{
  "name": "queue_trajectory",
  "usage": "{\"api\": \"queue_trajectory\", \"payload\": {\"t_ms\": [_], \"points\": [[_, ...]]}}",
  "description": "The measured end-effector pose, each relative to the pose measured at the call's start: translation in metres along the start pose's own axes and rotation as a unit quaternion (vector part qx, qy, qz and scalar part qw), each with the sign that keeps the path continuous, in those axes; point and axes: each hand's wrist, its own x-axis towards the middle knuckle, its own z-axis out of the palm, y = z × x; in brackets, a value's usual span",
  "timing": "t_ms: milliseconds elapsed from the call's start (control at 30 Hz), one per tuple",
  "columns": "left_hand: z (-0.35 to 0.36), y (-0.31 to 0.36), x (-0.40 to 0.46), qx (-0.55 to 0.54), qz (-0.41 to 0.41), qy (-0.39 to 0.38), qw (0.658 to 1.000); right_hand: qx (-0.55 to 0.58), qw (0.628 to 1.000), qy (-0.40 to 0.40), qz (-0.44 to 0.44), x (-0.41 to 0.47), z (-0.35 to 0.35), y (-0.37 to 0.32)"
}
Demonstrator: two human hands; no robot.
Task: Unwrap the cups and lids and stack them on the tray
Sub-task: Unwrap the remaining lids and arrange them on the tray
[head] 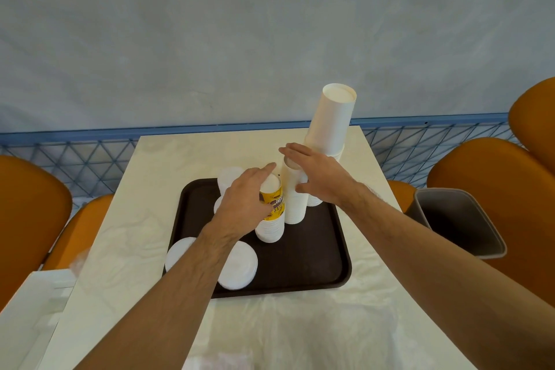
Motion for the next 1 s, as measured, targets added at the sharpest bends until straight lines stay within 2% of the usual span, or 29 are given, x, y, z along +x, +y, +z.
{"api": "queue_trajectory", "payload": {"t_ms": [100, 167, 300, 400, 467, 567, 667, 800, 1000], "points": [[-0.007, -0.005, -0.009, -0.039, -0.01, 0.018, 0.999, 0.01, 1.0, -0.003, 0.006, -0.005, -0.007, -0.004], [-0.013, -0.009, -0.019, -0.068, -0.02, 0.06, 0.996, 0.033, 0.999, 0.03, 0.015, -0.012, -0.011, -0.008], [-0.023, -0.031, -0.045, -0.074, -0.031, 0.137, 0.987, 0.059, 0.985, 0.158, 0.033, -0.034, -0.01, -0.028], [-0.026, -0.054, -0.068, -0.029, -0.058, 0.143, 0.988, 0.1, 0.96, 0.263, 0.009, -0.05, 0.001, -0.049], [-0.023, -0.073, -0.082, 0.002, -0.085, 0.127, 0.988, 0.112, 0.952, 0.283, -0.012, -0.06, 0.011, -0.065], [-0.011, -0.103, -0.098, 0.036, -0.132, 0.078, 0.988, 0.119, 0.96, 0.246, -0.055, -0.069, 0.038, -0.089], [0.007, -0.133, -0.112, 0.077, -0.165, 0.02, 0.983, 0.103, 0.98, 0.151, -0.072, -0.071, 0.081, -0.104], [0.029, -0.156, -0.124, 0.12, -0.153, 0.005, 0.981, 0.047, 0.998, -0.013, -0.032, -0.069, 0.128, -0.114], [0.035, -0.17, -0.121, 0.164, -0.113, -0.007, 0.98, -0.029, 0.993, -0.111, 0.032, -0.05, 0.158, -0.124]]}}
